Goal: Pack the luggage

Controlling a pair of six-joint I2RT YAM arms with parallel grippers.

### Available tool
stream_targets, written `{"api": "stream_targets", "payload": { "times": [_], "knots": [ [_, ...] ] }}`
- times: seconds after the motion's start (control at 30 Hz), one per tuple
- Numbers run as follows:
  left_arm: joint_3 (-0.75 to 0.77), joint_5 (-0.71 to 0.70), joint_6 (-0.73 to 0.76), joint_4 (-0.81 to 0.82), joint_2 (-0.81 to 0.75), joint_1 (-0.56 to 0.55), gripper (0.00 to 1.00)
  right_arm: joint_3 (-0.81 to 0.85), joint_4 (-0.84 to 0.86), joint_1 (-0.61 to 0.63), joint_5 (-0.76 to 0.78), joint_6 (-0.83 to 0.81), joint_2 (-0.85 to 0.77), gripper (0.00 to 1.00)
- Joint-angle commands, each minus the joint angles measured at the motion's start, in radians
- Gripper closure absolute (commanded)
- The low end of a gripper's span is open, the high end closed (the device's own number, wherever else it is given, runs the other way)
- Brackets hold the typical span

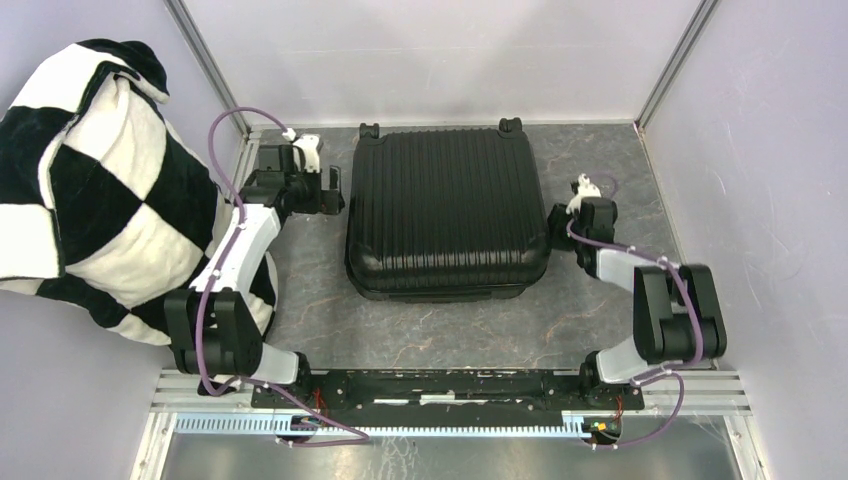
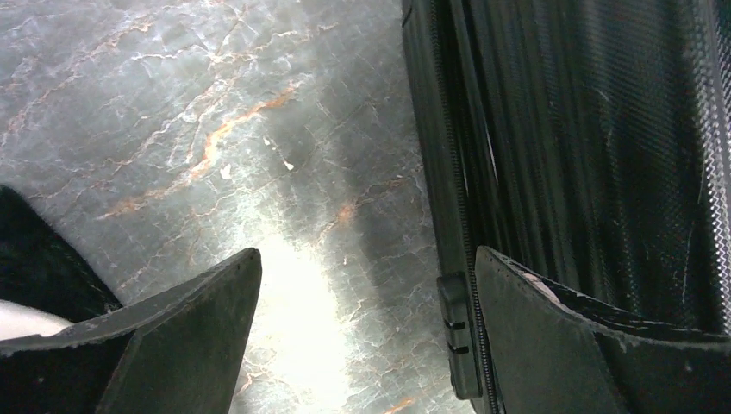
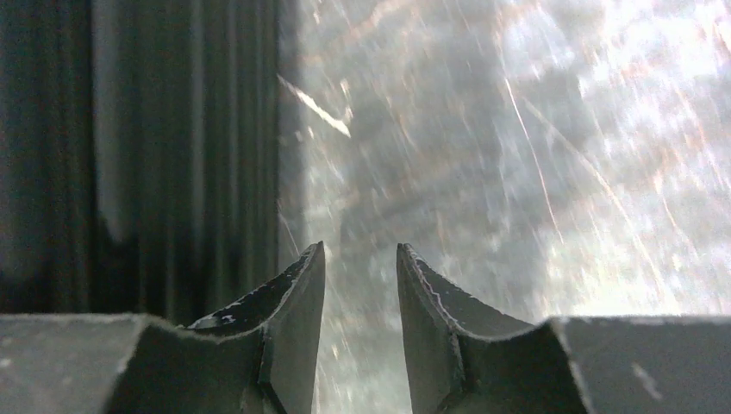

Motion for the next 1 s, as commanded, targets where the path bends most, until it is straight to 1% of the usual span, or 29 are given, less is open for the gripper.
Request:
{"api": "stream_targets", "payload": {
  "times": [0.0, 0.07, 0.13, 0.3, 0.4, 0.57, 0.73, 0.83, 0.9, 0.97],
  "knots": [
    [0.083, 0.082, -0.059, -0.057, -0.026, 0.044, 0.0, -0.127, 0.047, -0.006, 0.001, 0.005, -0.167, 0.58],
    [0.066, 0.065, -0.059, -0.063, -0.06, 0.049, 0.0, -0.147, 0.04, 0.015, 0.008, 0.0, -0.208, 0.58],
    [0.043, 0.036, -0.059, -0.067, -0.094, 0.049, 0.0, -0.126, -0.001, 0.062, 0.026, -0.014, -0.238, 0.58],
    [0.005, -0.032, -0.074, -0.068, -0.168, 0.049, 0.0, -0.061, -0.084, 0.206, 0.099, -0.032, -0.301, 0.58],
    [-0.015, -0.033, -0.076, -0.079, -0.177, 0.049, 0.0, -0.039, -0.134, 0.234, 0.132, -0.07, -0.326, 0.58],
    [-0.07, -0.046, -0.076, -0.082, -0.185, 0.049, 0.0, -0.074, -0.186, 0.225, 0.181, -0.118, -0.382, 0.55],
    [-0.063, -0.043, -0.06, -0.122, -0.209, 0.049, 0.0, -0.228, -0.176, 0.153, 0.173, -0.099, -0.507, 0.56],
    [-0.038, -0.005, -0.025, -0.159, -0.228, 0.049, 0.0, -0.312, -0.162, 0.107, 0.115, -0.093, -0.596, 0.56],
    [-0.014, 0.042, -0.003, -0.201, -0.23, 0.049, 0.0, -0.344, -0.147, 0.096, 0.034, -0.101, -0.634, 0.56],
    [0.005, 0.058, 0.01, -0.233, -0.239, 0.049, 0.0, -0.376, -0.091, 0.098, -0.059, -0.092, -0.671, 0.56]
  ]
}}
